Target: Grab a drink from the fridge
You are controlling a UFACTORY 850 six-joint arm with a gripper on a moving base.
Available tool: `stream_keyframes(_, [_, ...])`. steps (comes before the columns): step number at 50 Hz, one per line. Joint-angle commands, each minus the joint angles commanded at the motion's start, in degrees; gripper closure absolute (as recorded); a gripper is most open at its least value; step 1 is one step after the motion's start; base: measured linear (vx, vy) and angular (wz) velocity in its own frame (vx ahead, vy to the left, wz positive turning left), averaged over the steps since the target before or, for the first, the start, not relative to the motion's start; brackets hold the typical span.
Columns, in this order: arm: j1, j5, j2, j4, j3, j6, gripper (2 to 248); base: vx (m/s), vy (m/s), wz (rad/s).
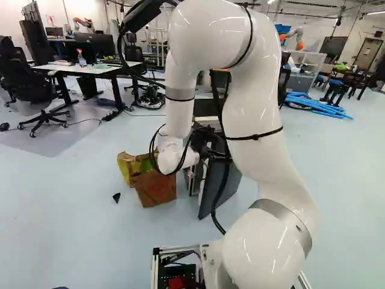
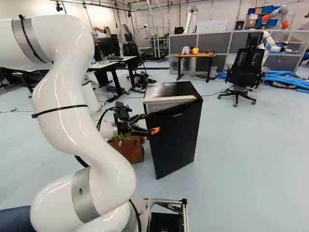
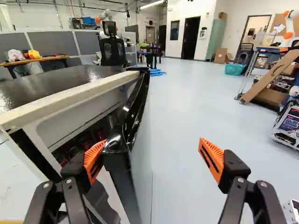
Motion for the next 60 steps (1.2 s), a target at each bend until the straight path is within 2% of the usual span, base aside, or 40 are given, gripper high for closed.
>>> stream_keyframes(60, [-0.4,1.3,0.0,13.5,-0.1,0.0,3,0.000,0.000,0.000])
